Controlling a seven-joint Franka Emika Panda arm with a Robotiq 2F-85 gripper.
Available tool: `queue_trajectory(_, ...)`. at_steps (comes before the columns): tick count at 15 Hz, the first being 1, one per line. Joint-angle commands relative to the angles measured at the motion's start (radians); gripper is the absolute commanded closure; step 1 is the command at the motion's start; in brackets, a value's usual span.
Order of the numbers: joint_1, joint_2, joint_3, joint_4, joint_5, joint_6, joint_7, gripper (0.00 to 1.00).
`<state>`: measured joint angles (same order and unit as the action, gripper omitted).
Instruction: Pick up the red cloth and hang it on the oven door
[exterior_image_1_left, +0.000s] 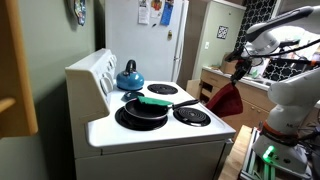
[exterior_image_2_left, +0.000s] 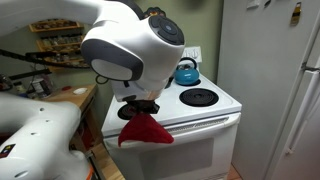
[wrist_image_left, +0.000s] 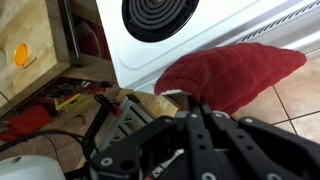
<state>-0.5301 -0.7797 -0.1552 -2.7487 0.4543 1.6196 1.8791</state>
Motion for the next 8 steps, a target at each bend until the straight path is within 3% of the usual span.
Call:
queue_trajectory(1, 0.031, 0.019, -0.011, 0.001, 0.012, 0.064, -0.053, 0.99)
queue_trajectory(8, 0.1, 0.045, 0.009, 0.011, 0.0, 0.154, -0.224, 0.99)
